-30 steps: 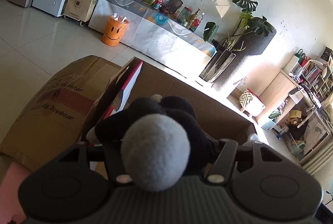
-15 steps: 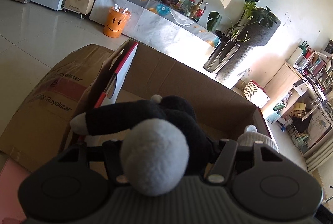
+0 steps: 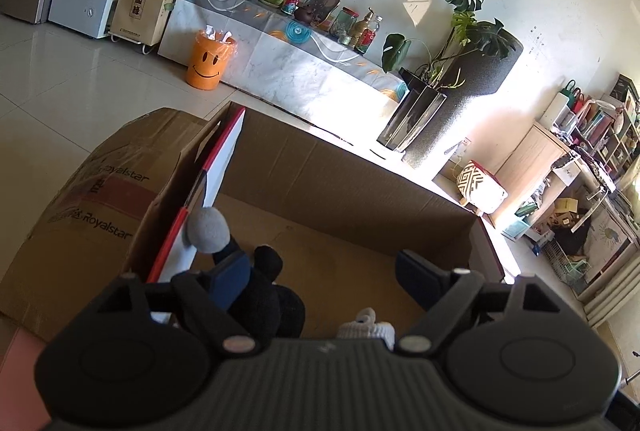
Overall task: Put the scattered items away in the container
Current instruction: 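Open left tool to drop the plush while right tool releases the mitten into the box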
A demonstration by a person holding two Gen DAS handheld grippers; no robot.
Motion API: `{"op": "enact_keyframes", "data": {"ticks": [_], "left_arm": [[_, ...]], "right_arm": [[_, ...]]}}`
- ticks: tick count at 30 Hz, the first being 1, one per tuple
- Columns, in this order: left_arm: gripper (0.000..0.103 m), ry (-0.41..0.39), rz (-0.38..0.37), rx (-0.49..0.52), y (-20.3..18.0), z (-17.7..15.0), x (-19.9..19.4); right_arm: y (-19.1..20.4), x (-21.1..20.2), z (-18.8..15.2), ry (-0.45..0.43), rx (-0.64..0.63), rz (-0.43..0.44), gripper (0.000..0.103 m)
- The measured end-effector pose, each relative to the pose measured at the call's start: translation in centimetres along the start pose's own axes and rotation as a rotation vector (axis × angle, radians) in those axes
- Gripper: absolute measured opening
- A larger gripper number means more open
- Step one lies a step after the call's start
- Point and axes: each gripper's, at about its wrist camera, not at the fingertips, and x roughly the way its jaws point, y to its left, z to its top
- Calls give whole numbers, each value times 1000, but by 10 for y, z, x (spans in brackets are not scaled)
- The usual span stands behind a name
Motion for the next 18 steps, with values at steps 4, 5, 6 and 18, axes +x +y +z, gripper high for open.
{"op": "enact_keyframes", "data": {"ticks": [4, 5, 6, 18], "left_arm": [[97, -10, 10, 21, -3, 3, -8], [98, -12, 12, 27, -4, 3, -10], [98, -6, 10, 37, -6, 3, -11], [103, 9, 39, 106, -16, -2, -32]], "right_arm": [[4, -5, 2, 6, -27, 17, 74], [5, -6, 2, 9, -32, 21, 74], [7, -7, 2, 14, -42, 28, 74], [16, -22, -4, 45, -98, 50, 76]]}}
